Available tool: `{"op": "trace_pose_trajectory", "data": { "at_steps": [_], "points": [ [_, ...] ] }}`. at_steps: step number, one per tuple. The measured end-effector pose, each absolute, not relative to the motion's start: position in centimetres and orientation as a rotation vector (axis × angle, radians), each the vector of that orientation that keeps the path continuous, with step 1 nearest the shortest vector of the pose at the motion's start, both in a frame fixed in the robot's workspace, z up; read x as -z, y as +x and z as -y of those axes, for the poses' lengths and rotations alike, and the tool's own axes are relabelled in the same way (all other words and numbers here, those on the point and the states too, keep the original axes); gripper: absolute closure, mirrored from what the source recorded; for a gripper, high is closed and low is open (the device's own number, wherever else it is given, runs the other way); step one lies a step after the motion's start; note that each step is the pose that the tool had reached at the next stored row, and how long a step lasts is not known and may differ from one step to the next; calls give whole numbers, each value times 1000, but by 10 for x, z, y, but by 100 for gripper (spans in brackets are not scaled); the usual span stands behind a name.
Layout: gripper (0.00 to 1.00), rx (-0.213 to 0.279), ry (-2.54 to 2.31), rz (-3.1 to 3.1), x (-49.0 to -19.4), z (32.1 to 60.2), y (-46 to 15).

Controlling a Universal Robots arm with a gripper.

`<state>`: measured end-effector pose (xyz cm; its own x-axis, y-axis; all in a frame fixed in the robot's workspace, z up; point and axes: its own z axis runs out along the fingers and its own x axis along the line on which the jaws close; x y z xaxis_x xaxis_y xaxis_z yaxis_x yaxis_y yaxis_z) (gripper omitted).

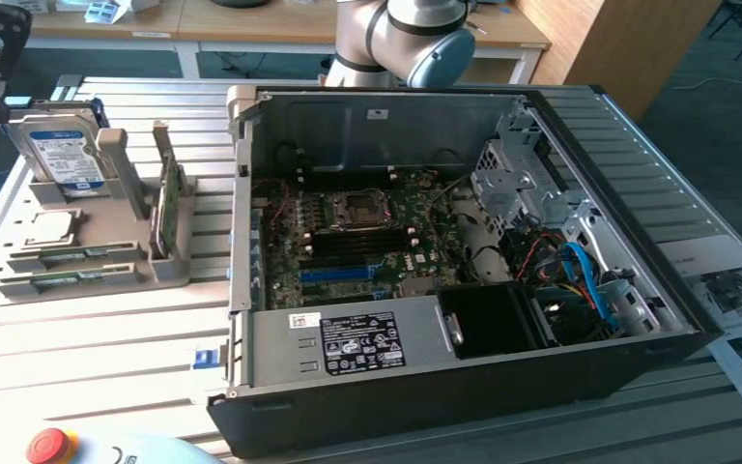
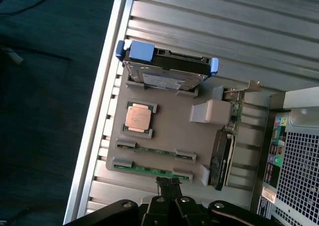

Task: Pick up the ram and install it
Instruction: 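Pick up the ram and move it above insertion slot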

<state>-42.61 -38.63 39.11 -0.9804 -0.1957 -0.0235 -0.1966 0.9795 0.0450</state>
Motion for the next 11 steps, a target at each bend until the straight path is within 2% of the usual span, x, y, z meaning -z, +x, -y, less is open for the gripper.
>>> {"op": "trace_pose_trajectory", "data": {
  "at_steps": [11],
  "points": [
    [90,-75,-508,-3083,-391,388,-426]
  ]
}}
